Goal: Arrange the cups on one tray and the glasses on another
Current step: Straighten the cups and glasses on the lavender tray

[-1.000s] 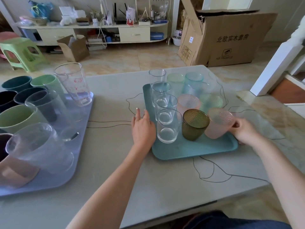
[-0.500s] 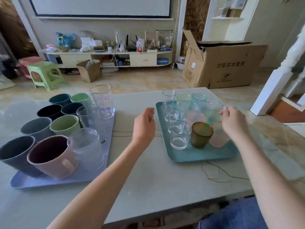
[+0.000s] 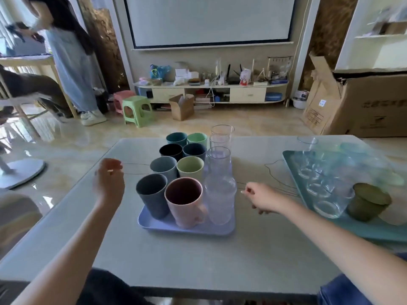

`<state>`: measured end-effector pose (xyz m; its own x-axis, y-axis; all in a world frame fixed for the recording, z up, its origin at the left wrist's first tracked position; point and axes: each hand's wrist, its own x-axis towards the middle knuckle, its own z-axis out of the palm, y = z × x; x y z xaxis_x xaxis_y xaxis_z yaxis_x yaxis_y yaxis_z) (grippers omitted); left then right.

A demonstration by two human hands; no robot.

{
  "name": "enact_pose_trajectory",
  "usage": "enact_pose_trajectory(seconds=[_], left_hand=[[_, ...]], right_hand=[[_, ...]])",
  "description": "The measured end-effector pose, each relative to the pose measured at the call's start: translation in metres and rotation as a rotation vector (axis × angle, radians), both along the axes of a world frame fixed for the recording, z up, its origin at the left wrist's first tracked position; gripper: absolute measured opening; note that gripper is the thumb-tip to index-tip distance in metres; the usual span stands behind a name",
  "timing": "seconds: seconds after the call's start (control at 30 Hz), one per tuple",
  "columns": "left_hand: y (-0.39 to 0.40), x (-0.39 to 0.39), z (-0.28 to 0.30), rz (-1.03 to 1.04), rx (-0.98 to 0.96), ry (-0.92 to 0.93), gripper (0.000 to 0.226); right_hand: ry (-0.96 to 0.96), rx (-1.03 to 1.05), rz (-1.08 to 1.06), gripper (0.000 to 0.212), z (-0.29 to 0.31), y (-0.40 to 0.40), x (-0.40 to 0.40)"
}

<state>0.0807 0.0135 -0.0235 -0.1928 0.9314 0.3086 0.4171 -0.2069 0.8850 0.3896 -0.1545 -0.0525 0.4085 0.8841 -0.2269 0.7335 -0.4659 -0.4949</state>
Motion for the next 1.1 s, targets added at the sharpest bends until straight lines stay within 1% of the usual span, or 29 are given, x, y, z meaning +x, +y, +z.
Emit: enact_pose_trajectory(seconds=[0.03, 0.07, 0.1, 0.13, 0.17, 0.23, 0.3, 0.37, 0.43, 0.5, 0.53, 0.57, 0.63, 0.67, 0.73, 0.8, 0.83, 0.87, 0.93, 0.97, 1.03, 1.07, 1.1], left_hand=[[0.005, -0.015, -0.020, 0.002, -0.084, 0.057, 0.027], [0.009, -0.024, -0.039, -0.046, -0.190, 0.125, 0.016], [0.013, -0.029, -0.056, -0.134, -0.293, 0.204, 0.010], [0.017, -0.028, -0.069, -0.242, -0.368, 0.293, 0.019], [0.024, -0.026, -0.082, -0.335, -0.424, 0.378, 0.024], [0.037, -0.017, -0.095, -0.423, -0.465, 0.544, 0.019], [0.053, -0.008, -0.101, -0.463, -0.479, 0.708, 0.022], [0.065, -0.003, -0.107, -0.488, -0.524, 0.812, 0.020], [0.064, -0.001, -0.103, -0.512, -0.529, 0.839, 0.018], [0.056, 0.002, -0.095, -0.500, -0.524, 0.798, 0.027], [0.051, 0.003, -0.092, -0.492, -0.512, 0.772, 0.029], [0.050, 0.002, -0.092, -0.495, -0.495, 0.738, 0.026], [0.051, 0.001, -0.097, -0.486, -0.487, 0.644, 0.013], [0.054, 0.001, -0.102, -0.476, -0.496, 0.608, 0.010], [0.056, 0.003, -0.112, -0.465, -0.502, 0.591, 0.018], [0.042, 0.010, -0.104, -0.481, -0.456, 0.617, 0.035], [0.033, 0.016, -0.100, -0.499, -0.417, 0.643, 0.039], [0.024, 0.023, -0.094, -0.513, -0.378, 0.717, 0.040], [0.009, 0.037, -0.087, -0.532, -0.301, 0.833, 0.038], [0.003, 0.043, -0.086, -0.548, -0.253, 0.867, 0.034], [-0.004, 0.053, -0.087, -0.598, -0.152, 0.948, 0.019], [-0.004, 0.057, -0.090, -0.614, -0.122, 0.971, 0.015], [-0.005, 0.062, -0.092, -0.625, -0.099, 0.992, 0.021]], right_hand=[[0.014, -0.058, 0.006, 0.026, -0.007, 0.008, -0.006], [0.028, -0.106, 0.007, 0.026, -0.013, 0.016, -0.010], [0.025, -0.151, 0.012, 0.027, -0.018, 0.022, -0.012], [0.014, -0.185, 0.018, 0.030, -0.023, 0.028, -0.012], [-0.003, -0.204, 0.023, 0.032, -0.028, 0.032, -0.012], [-0.014, -0.215, 0.029, 0.034, -0.039, 0.038, -0.006], [0.007, -0.214, 0.033, 0.033, -0.050, 0.043, 0.001], [0.021, -0.204, 0.059, 0.034, -0.055, 0.045, 0.004], [0.054, -0.177, 0.082, 0.030, -0.059, 0.048, 0.004], [0.064, -0.158, 0.093, 0.022, -0.061, 0.049, 0.002], [0.075, -0.151, 0.093, 0.023, -0.062, 0.049, 0.001], [0.097, -0.136, 0.093, 0.025, -0.063, 0.050, 0.001], [0.129, -0.094, 0.081, 0.025, -0.064, 0.049, 0.000], [0.138, -0.079, 0.070, 0.024, -0.064, 0.048, 0.001], [0.158, -0.059, 0.046, 0.030, -0.062, 0.044, 0.005], [0.165, -0.066, 0.033, 0.035, -0.056, 0.037, 0.010], [0.171, -0.069, 0.028, 0.035, -0.054, 0.032, 0.012], [0.187, -0.066, 0.021, 0.036, -0.050, 0.027, 0.015], [0.208, -0.061, 0.002, 0.037, -0.045, 0.017, 0.024], [0.203, -0.064, -0.004, 0.036, -0.043, 0.012, 0.029], [0.191, -0.067, -0.016, 0.034, -0.043, 0.004, 0.040], [0.196, -0.062, -0.030, 0.034, -0.043, 0.001, 0.046], [0.208, -0.054, -0.050, 0.035, -0.044, -0.003, 0.051]])
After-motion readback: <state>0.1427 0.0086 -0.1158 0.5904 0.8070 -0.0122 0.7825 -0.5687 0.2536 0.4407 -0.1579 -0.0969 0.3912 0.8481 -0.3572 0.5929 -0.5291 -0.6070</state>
